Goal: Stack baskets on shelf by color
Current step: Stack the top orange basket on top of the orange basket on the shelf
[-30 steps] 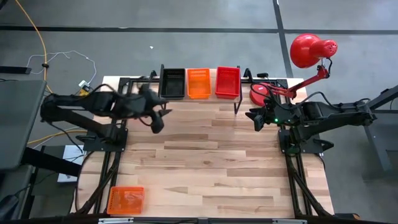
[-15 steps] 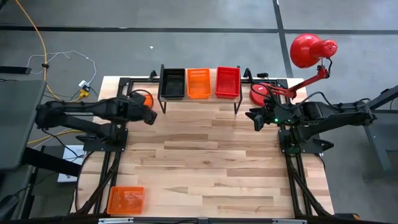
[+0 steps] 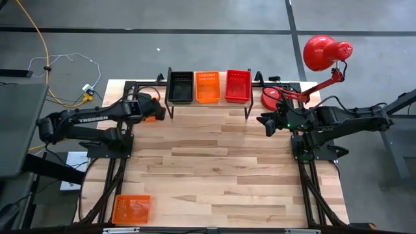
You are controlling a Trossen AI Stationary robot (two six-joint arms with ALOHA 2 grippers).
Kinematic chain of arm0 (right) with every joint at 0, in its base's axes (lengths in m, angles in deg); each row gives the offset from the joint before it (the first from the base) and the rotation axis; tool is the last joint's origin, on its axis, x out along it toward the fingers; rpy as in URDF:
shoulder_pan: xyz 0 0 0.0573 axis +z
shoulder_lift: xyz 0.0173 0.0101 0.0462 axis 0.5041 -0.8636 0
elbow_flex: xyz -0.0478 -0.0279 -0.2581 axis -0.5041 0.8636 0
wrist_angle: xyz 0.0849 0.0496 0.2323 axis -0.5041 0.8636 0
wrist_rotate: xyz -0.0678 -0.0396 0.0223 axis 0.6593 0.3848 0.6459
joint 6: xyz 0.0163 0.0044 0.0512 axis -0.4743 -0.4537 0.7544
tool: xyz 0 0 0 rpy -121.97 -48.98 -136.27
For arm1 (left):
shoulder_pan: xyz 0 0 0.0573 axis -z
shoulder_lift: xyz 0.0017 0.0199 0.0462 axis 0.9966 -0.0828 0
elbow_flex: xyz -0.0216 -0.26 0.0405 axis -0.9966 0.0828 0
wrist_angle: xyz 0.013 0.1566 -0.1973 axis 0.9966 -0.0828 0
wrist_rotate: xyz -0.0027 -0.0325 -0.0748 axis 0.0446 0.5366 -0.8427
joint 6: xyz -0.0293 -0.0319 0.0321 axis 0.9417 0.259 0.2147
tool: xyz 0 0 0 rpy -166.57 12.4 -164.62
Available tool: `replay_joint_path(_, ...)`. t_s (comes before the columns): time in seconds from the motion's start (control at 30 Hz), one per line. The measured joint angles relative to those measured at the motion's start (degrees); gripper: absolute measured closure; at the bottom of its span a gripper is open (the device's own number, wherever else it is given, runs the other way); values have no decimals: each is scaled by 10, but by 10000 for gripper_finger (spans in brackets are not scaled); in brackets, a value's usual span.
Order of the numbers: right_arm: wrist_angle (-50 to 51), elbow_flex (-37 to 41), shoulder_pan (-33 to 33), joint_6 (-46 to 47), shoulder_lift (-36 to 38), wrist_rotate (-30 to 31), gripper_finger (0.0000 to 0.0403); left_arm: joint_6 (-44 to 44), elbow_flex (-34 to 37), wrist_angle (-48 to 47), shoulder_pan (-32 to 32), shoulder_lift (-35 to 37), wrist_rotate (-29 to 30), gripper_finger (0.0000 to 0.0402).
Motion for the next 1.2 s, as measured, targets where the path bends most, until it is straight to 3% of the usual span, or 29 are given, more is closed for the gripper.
replay_joint_path(0.23,0,0,0,0,0,5,247,-43,21,69,-49,-43,-68,401)
replay_joint_path(0.5,0,0,0,0,0,9,247,-68,24,77,-60,-93,-78,401)
replay_joint_path(0.73,0,0,0,0,0,14,247,-95,24,89,-60,-105,-126,401)
replay_joint_path(0.9,0,0,0,0,0,13,247,-141,24,83,-54,-92,-207,401)
replay_joint_path(1.2,0,0,0,0,0,13,247,-168,24,34,-12,-41,-444,401)
